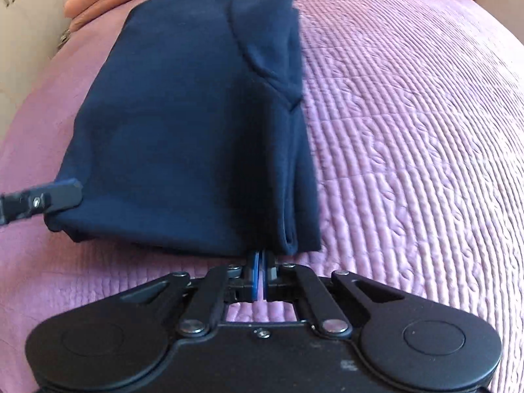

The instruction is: Fold large clothes

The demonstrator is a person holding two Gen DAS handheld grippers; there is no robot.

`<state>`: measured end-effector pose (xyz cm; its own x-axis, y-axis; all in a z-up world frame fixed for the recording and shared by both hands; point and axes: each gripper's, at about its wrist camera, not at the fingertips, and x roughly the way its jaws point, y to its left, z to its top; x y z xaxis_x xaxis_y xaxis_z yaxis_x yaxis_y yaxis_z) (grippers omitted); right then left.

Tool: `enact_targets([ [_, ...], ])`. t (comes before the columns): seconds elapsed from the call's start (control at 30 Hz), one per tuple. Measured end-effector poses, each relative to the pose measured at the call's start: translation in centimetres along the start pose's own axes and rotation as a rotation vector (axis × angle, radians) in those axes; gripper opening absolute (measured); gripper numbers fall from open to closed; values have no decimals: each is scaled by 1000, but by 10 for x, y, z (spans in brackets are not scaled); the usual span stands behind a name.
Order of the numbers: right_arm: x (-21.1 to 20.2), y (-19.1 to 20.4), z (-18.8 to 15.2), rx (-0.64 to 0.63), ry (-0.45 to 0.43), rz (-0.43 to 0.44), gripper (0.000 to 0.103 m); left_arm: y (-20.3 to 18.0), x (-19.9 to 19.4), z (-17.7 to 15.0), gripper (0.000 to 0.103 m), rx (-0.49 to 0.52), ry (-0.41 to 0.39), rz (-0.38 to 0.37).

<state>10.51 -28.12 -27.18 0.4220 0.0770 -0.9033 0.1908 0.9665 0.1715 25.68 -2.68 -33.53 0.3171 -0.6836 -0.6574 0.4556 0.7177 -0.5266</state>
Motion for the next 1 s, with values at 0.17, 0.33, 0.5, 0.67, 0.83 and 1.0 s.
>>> enact_targets([
  [0.17,-22,-27,26,36,-108,-37,85,-25,-40,2,6,81,28,42],
  [0.33,-32,-52,62,56,-205,11,87,-32,-66,17,31,127,-15,105],
  [0.5,-2,-71,96,148,-210,191,96,-15,-59,44,63,19,-77,131],
  [0.67,45,-68,109,206,-145,294,97,17,-21,70,80,-155,-27,65],
  [0.83,58,-69,101,258,-115,389,102,42,14,82,84,-210,34,15],
  [1.0,72,-82,98,290,-113,478,103,64,41,82,95,-277,70,-53],
])
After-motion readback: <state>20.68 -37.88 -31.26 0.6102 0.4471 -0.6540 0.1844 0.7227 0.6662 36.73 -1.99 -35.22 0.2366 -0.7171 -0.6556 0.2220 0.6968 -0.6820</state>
